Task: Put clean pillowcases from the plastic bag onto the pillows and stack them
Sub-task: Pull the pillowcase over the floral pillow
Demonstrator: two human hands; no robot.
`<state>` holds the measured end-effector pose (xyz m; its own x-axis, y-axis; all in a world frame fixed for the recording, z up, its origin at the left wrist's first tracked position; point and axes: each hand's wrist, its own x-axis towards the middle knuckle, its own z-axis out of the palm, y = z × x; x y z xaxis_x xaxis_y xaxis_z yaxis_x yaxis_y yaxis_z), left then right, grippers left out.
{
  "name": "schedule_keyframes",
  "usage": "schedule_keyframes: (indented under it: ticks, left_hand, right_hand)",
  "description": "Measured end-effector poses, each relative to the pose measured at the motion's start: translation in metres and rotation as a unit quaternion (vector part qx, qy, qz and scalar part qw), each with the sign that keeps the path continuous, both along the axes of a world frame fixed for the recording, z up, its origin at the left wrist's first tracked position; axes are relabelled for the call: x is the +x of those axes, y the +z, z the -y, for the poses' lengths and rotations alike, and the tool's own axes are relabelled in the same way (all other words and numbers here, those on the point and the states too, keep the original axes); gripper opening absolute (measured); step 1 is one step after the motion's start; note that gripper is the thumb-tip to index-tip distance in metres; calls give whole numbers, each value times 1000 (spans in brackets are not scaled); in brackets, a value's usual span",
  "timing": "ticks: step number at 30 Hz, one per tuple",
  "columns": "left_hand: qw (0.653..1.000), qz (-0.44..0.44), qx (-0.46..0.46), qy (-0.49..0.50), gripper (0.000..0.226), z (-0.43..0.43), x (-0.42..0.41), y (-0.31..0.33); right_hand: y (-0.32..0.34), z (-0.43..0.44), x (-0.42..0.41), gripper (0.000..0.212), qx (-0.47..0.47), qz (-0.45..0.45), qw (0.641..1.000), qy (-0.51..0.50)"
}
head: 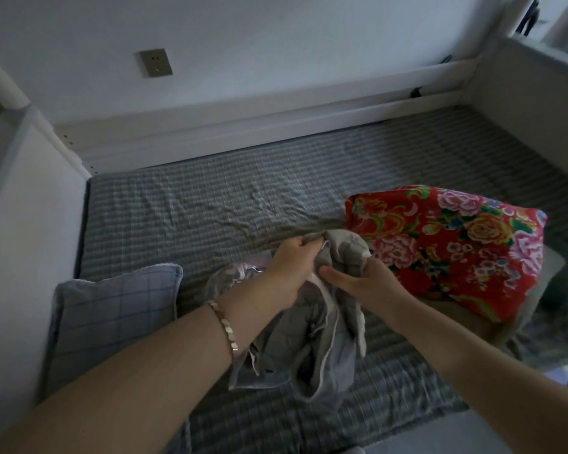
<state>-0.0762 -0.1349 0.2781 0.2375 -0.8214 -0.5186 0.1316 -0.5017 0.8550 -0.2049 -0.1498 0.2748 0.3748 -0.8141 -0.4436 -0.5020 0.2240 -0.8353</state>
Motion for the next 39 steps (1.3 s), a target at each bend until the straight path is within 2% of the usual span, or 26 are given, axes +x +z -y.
schedule_keyframes:
  ticks: [2,4,5,7,8,9,11,15,16,17,19,20,21,22,23,24,26,27,29,30,31,33,34,35,37,39]
  left_hand:
    - [996,-15,-18,-88,12,-3,14,4]
    - [968,54,-11,-244,23,-9,30,13]
    - [937,156,0,-314,23,-11,39,15]
    - [823,427,17,-375,14,-12,53,14]
    - [783,509,22,-356,13,-13,59,10]
    - [772,550,17,-317,15,-13,63,3]
    - [806,541,-6,-240,21,-15,67,-7]
    - [929,364,7,-69,29,-6,72,-17]
    - [941,335,2,-51,28,-6,71,-17]
    - [942,329,-28,-53,28,-6,72,-20]
    - [932,334,-105,-91,26,-10,71,-18]
    - [915,350,-146,-137,17,-15,74,-15]
    - [873,392,-197,-214,4,-20,79,-12]
    - [816,447,-223,-293,22,-22,84,-10]
    - [749,488,-247,-373,34,-23,87,-7]
    - [703,516,-233,-431,37,-21,87,-7]
    - [674,541,-137,-484,40,-17,84,-8]
    - [701,547,-109,-445,40,-12,81,-10]
    - [756,588,-53,-281,35,2,83,-16]
    - [751,616,-10,-239,34,9,89,-20]
    - [764,613,34,-201,33,14,90,-15]
    - [735,629,111,-226,33,21,92,-7]
    - [709,648,111,-255,36,24,91,-5]
    - [718,635,88,-272,39,26,90,-3]
    - [773,553,32,-310,41,29,81,3]
    - [832,450,-29,-324,49,28,62,13]
  right_hand:
    - [0,-1,2,30,-21,-4,999,27]
    - [-1,-2,1,17,-41,-14,998,42]
    - [-4,0,-3,9,-55,-24,997,39]
    - [-8,4,-11,5,-61,-38,996,45]
    - [-9,3,-14,11,-46,-31,997,56]
    - [-9,2,-15,15,-34,-30,996,73]
    - [-12,-1,-14,16,-39,-35,994,93]
    - [-4,-2,-15,15,-31,24,994,102]
    - [0,0,-17,18,-42,-11,989,140]
    - [1,4,-19,25,-75,-100,974,187]
    - [-5,19,-29,27,-187,-307,904,233]
    - [-8,26,-35,21,-222,-374,879,195]
    - [-8,31,-42,13,-233,-398,880,119]
    - [-11,37,-50,5,-217,-380,899,30]
    - [-10,43,-56,2,-180,-327,926,-55]
    - [-10,48,-60,5,-123,-265,949,-122]
    - [-9,52,-62,14,-17,-170,966,-194]
    - [-10,50,-60,17,7,-160,970,-184]
    - [-13,45,-55,16,-45,-216,971,-90]
    - [-15,43,-54,20,-102,-272,956,-24]
    - [-13,41,-53,31,-167,-332,928,38]
    - [-8,43,-56,44,-268,-422,858,123]
    - [-5,46,-60,48,-283,-455,835,126]
    - [-3,50,-65,54,-287,-487,818,106]
    - [2,52,-68,67,-294,-516,804,22]
    - [-1,40,-58,67,-401,-401,823,-29]
